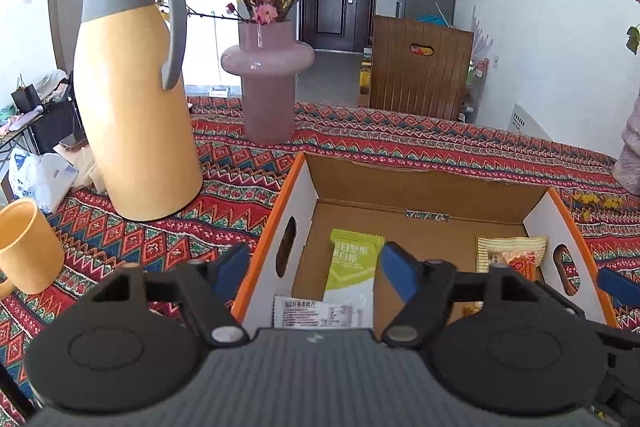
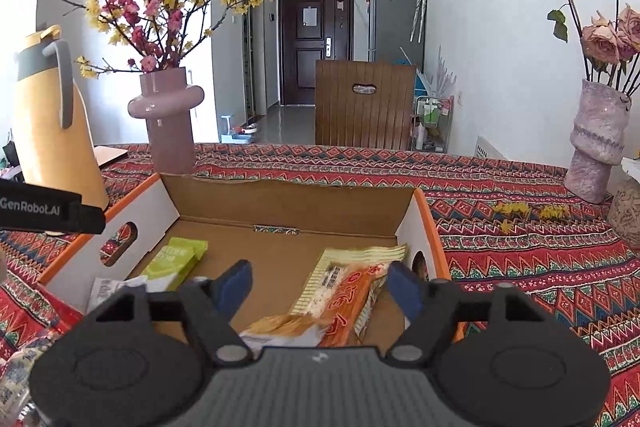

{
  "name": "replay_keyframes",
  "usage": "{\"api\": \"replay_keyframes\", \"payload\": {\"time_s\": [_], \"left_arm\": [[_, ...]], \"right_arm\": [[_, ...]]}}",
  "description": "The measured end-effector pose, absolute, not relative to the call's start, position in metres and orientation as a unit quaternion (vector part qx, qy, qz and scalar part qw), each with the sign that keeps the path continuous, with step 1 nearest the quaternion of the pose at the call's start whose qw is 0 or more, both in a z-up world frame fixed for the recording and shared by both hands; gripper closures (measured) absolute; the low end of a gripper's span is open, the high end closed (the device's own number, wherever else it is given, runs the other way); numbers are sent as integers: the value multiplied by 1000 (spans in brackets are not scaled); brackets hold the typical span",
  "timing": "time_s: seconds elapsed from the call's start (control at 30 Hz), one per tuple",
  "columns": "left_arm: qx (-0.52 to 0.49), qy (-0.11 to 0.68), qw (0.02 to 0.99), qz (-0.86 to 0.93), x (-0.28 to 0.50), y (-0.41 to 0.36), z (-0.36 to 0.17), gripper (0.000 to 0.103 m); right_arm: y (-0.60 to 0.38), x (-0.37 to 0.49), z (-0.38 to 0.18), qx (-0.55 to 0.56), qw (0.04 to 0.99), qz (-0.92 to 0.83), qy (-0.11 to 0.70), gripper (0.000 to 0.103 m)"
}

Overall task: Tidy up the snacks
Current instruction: 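Carry both packets into the box and open both grippers, then withdraw both grippers from the box toward the snack pile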

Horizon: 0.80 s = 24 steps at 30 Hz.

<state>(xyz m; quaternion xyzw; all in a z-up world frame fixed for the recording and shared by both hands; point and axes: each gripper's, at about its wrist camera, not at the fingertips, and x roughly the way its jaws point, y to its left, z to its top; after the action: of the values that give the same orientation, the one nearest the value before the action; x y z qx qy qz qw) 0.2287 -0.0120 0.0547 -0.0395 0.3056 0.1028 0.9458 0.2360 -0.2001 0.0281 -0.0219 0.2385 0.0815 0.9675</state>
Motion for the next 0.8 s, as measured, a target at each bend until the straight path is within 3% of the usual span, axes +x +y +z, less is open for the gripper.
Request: {"api": "replay_keyframes", "payload": {"time_s": [0.03,0.13,0.8], "left_arm": [[-37,297,949,103,226,-13,56,7],[-35,280,955,96,218,-14,61,0],[-45,254,964,71,172,-11,72,0]], "right_arm": [[-202,233,30,-20,969,80,232,11],[-206,226,36,-13,972,79,219,0],[-218,176,48,-10,980,81,183,0]]}}
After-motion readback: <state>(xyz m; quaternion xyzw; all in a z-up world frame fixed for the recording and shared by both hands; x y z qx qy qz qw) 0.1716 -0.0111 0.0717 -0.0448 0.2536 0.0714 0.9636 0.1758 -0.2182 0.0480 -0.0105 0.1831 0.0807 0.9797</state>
